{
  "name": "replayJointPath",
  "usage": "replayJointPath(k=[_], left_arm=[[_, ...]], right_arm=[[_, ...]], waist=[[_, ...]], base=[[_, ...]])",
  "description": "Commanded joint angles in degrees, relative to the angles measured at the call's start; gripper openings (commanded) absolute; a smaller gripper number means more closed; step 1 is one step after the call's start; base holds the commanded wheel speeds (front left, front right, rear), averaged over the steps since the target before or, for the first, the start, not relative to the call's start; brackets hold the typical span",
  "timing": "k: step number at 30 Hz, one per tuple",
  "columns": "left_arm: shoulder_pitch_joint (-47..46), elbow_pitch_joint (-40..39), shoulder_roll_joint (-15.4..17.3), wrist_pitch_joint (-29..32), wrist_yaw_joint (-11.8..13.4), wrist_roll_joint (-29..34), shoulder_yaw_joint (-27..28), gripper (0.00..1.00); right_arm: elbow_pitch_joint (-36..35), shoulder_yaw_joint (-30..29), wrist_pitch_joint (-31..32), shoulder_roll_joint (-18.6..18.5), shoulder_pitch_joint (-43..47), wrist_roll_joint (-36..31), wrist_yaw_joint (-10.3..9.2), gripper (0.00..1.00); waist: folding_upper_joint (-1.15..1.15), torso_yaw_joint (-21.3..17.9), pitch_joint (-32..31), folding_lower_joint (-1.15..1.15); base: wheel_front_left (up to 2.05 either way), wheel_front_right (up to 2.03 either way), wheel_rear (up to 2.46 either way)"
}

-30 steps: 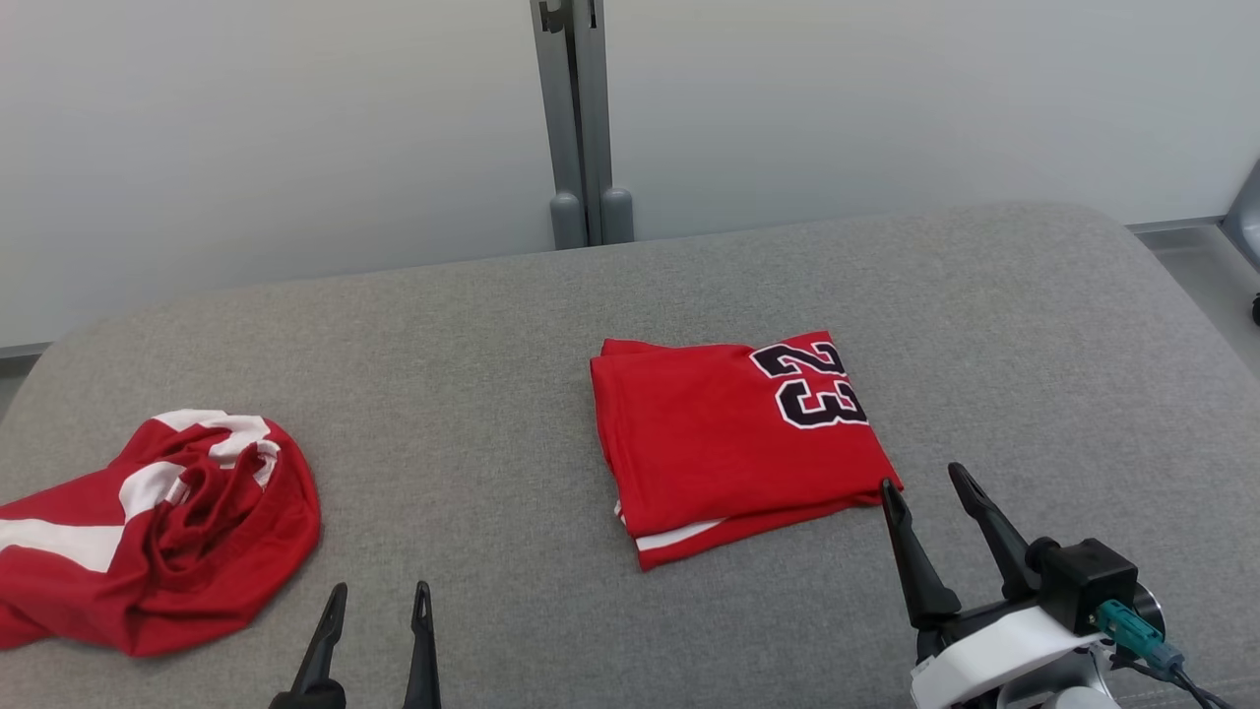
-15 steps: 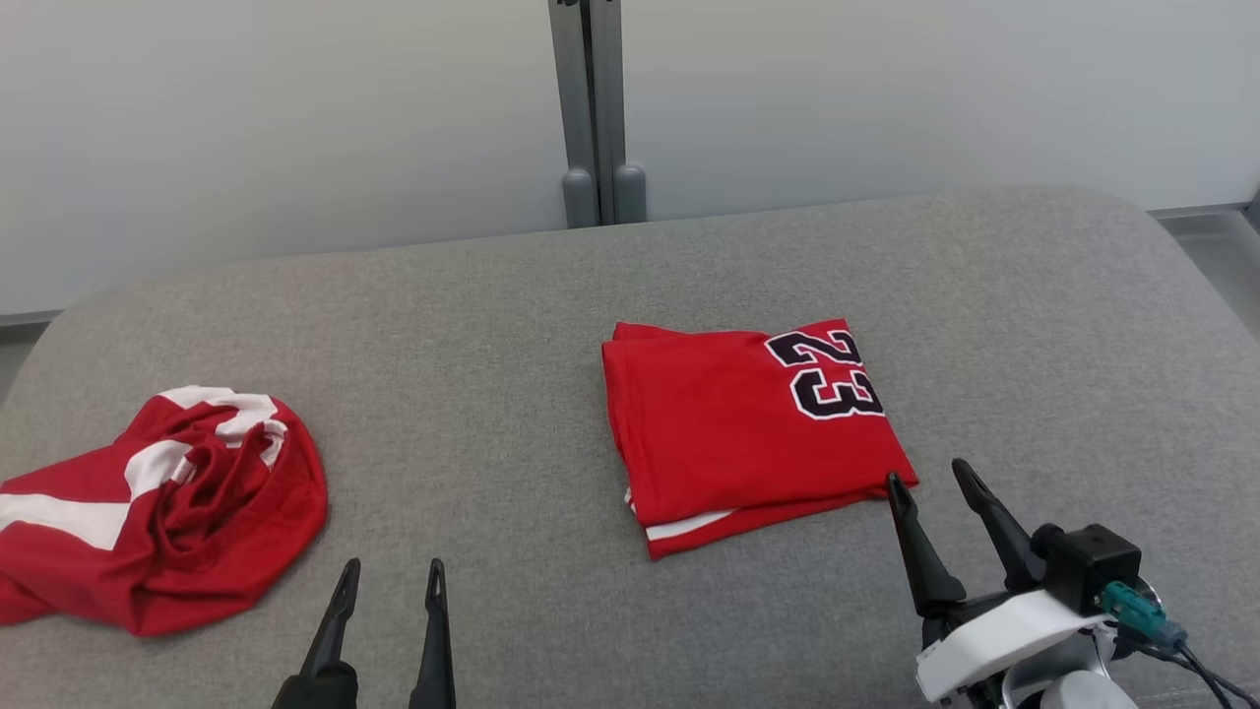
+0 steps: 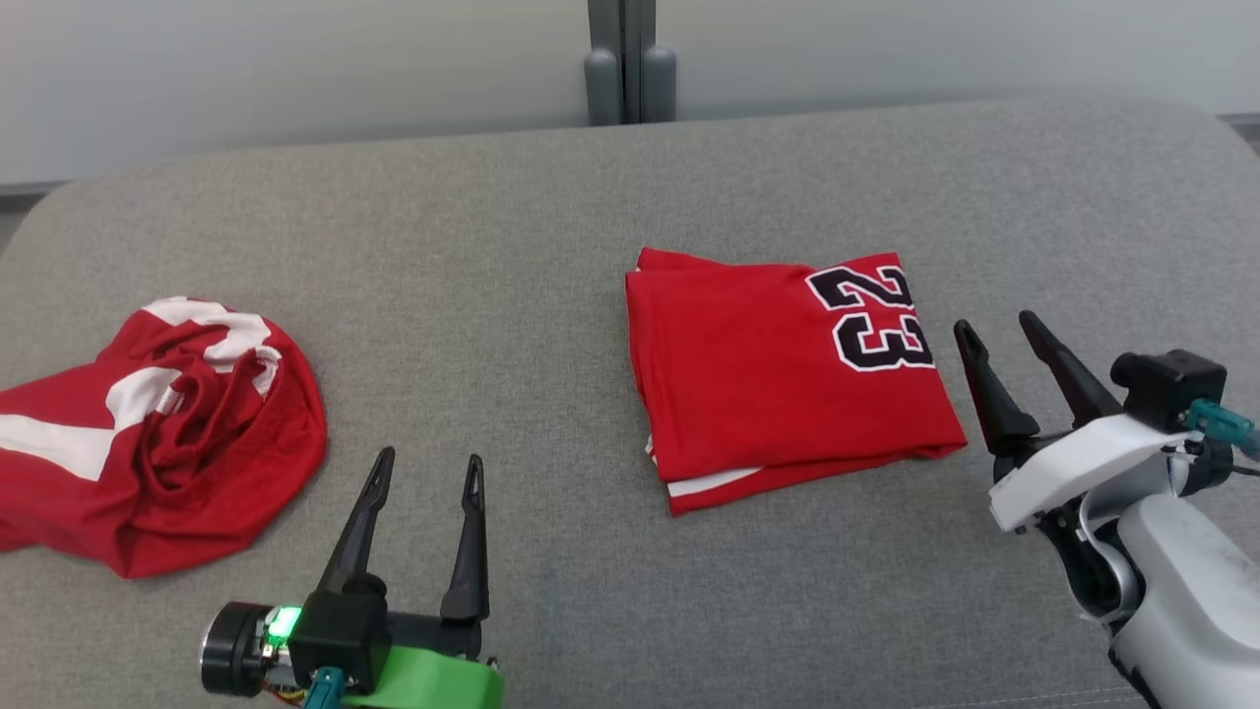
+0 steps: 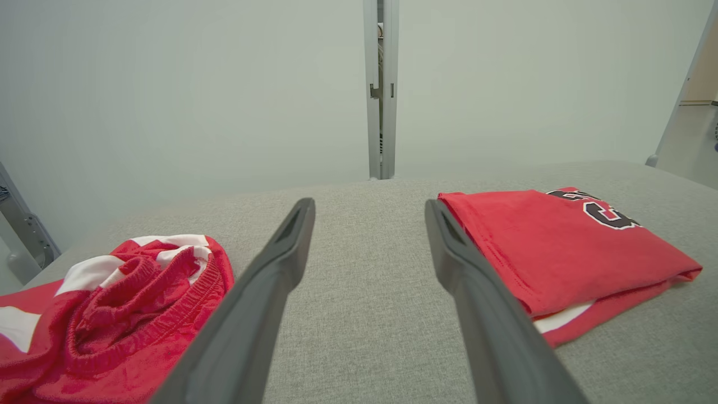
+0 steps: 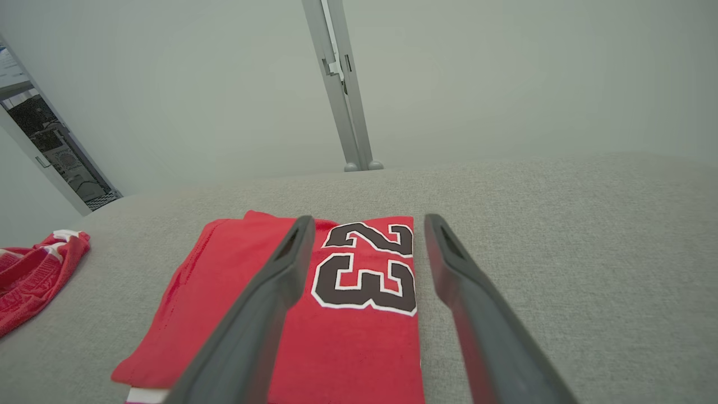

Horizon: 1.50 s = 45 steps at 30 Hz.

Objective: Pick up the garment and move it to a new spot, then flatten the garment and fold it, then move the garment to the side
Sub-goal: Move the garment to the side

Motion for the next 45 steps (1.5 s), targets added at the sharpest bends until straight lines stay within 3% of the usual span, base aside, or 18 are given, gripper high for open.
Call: replayJointPath(k=[1, 13, 23, 24, 25, 26, 35, 45], left_arm=[[-2.24, 0.01, 0.05, -0.02, -0.35, -0.18, -0.32, 1.00], [-9.98, -0.68, 0.06, -0.02, 0.50, -0.90, -3.46, 1.00], [-12.88, -0.43, 0.06, -0.02, 0.70, -0.74, -4.96, 1.00], [-13.13, -0.48, 0.06, -0.02, 0.74, -0.72, -5.00, 1.00], [-13.26, -0.51, 0.06, -0.02, 0.75, -0.71, -5.05, 1.00], [-13.35, -0.55, 0.06, -0.02, 0.76, -0.66, -5.06, 1.00], [-14.76, -1.73, 0.06, -0.02, 0.19, 0.10, -4.90, 1.00], [-18.21, -4.04, 0.83, -0.02, -1.78, 3.50, -4.92, 1.00]], right_arm=[[1.08, 1.13, -0.14, -1.26, -2.22, 1.83, -0.07, 1.00], [5.00, 11.74, 7.98, -11.42, -11.01, 18.08, -0.07, 1.00], [7.71, 18.88, 8.49, -13.15, -14.79, 22.56, -0.07, 1.00], [7.83, 19.69, 8.55, -13.28, -15.23, 23.02, -0.07, 0.57], [7.90, 20.33, 8.60, -13.46, -15.50, 23.26, -0.07, 0.47], [7.94, 21.21, 8.61, -13.72, -15.97, 23.47, -0.07, 0.00], [9.39, 24.15, 5.53, -18.99, -23.08, 22.19, -0.32, 0.00], [12.77, 23.00, 1.62, -25.47, -33.88, 17.67, -0.11, 0.00]], waist=[[0.00, 2.42, 6.62, 0.00], [0.00, 4.56, 15.09, 0.00], [0.00, 5.32, 18.52, 0.00], [0.00, 5.36, 18.82, 0.00], [0.00, 5.39, 19.04, 0.00], [0.00, 5.40, 19.31, 0.00], [0.00, 4.31, 22.65, 0.00], [0.00, -0.35, 28.81, 0.00]], base=[[0.00, 0.00, 0.00], [0.00, 0.00, 0.00], [0.00, 0.00, 0.00], [0.00, 0.00, 0.00], [0.00, 0.00, 0.00], [0.00, 0.00, 0.00], [0.00, 0.00, 0.00], [0.00, 0.00, 0.00]])
